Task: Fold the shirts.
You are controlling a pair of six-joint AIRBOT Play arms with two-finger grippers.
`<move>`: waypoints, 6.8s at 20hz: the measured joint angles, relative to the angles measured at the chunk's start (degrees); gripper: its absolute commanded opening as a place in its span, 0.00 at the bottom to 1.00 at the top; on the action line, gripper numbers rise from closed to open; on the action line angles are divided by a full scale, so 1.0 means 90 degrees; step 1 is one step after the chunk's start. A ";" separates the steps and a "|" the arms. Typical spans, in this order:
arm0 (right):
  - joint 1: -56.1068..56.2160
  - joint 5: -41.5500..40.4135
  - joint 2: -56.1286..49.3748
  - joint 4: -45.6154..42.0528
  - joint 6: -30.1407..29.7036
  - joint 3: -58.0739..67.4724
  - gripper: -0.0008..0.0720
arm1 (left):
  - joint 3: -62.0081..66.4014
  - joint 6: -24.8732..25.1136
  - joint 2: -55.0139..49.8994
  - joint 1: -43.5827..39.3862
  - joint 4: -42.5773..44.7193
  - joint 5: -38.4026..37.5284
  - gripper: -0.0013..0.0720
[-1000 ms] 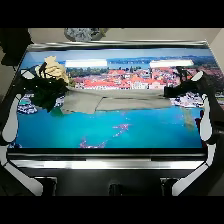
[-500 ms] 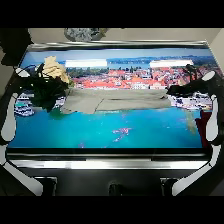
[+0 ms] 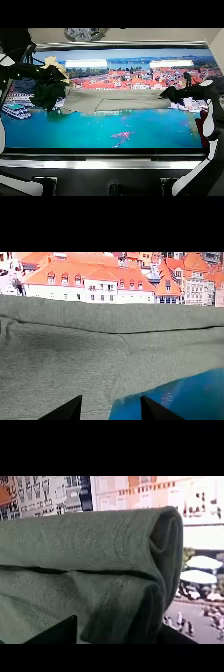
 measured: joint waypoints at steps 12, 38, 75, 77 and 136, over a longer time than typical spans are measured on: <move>0.0056 0.1105 0.1647 0.0731 -0.0622 -0.0012 0.07 | -0.0012 0.0095 -0.0333 -0.2096 0.0005 0.0828 0.07; 0.1554 0.1234 0.3823 0.0712 0.0248 -0.0010 0.08 | 0.0206 0.0889 -0.1219 -0.3211 -0.2759 0.2188 0.06; 0.1258 -0.0141 0.1909 0.0974 -0.0697 -0.1904 0.07 | 0.0206 0.1064 0.1207 -0.1605 -0.0410 0.0367 0.06; 0.0804 0.0085 0.2336 0.0933 -0.0692 -0.1649 0.07 | 0.0206 0.1122 0.1207 -0.1613 -0.0410 0.0367 0.07; 0.1554 0.0967 0.4291 -0.4010 -0.0090 -0.1751 0.88 | -0.3747 -0.1950 0.2412 -0.1897 0.4529 0.0029 0.66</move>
